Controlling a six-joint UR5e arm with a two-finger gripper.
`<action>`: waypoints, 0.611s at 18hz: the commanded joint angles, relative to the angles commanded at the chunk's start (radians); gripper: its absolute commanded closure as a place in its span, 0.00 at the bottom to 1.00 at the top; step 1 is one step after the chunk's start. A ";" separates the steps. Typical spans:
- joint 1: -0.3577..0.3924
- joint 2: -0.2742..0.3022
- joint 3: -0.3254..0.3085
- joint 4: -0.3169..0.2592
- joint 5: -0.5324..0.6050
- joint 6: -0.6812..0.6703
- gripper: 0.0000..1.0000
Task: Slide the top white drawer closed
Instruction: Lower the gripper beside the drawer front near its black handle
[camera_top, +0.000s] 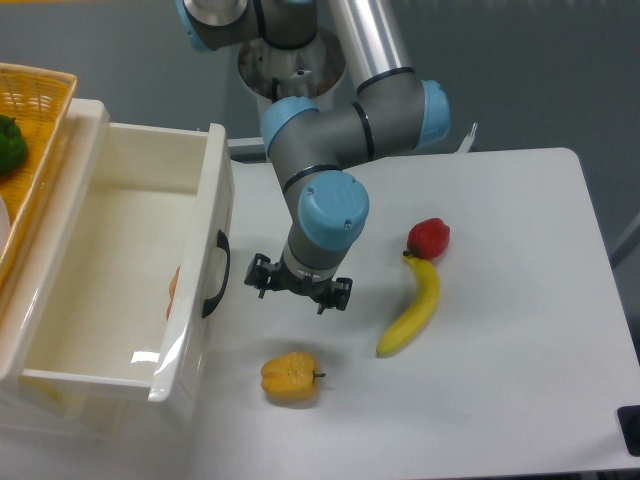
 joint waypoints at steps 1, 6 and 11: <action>-0.005 0.002 0.002 0.000 0.000 0.000 0.00; -0.011 0.005 0.002 0.000 -0.002 0.000 0.00; -0.023 0.015 0.002 -0.002 -0.006 -0.002 0.00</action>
